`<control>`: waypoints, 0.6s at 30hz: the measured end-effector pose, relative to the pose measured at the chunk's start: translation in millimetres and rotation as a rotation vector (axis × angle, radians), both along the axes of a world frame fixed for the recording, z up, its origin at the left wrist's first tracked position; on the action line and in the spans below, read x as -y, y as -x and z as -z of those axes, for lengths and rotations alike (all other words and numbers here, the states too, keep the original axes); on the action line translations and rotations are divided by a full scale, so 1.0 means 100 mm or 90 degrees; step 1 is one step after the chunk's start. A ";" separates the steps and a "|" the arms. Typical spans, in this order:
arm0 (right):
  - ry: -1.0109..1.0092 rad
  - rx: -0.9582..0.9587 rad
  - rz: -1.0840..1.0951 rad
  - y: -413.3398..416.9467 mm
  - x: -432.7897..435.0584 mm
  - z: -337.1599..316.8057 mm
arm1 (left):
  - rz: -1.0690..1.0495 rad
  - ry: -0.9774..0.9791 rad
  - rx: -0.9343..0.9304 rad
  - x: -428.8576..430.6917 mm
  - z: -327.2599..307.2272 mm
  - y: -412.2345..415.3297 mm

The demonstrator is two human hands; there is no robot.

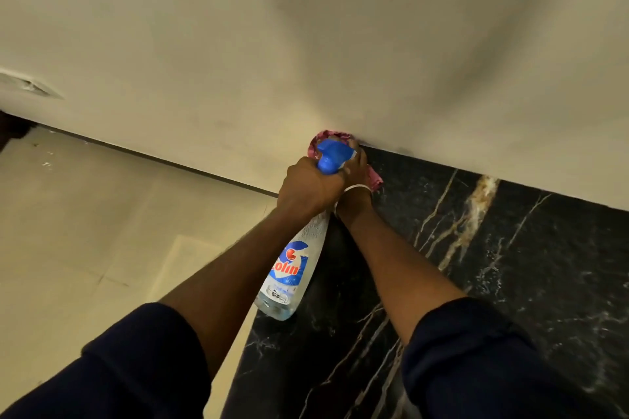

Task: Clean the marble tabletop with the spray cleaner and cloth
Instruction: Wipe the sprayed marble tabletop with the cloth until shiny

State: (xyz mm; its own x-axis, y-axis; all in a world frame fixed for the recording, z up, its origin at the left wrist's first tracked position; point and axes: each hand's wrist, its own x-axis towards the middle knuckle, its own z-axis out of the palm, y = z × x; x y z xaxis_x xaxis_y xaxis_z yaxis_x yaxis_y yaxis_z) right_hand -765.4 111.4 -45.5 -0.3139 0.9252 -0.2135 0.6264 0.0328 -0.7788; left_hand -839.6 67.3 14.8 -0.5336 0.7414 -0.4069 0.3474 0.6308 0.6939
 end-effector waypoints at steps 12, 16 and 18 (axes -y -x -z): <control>-0.227 0.368 -0.354 0.01 0.91 0.09 | -0.071 0.029 0.007 1.07 -0.02 0.06; -0.259 0.331 -0.386 -0.16 1.60 0.13 | -0.082 0.054 0.011 1.49 -0.04 -0.04; -0.249 0.312 -0.407 -0.25 1.95 0.14 | -0.094 0.063 0.011 1.69 -0.04 -0.10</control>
State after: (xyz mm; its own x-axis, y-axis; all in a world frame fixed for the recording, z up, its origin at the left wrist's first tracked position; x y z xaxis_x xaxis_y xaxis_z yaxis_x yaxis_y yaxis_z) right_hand -740.4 -83.3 -59.7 -0.7507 0.6395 -0.1659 0.6570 0.6966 -0.2883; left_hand -829.6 -102.1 18.9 -0.6263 0.6113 -0.4838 0.2338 0.7393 0.6315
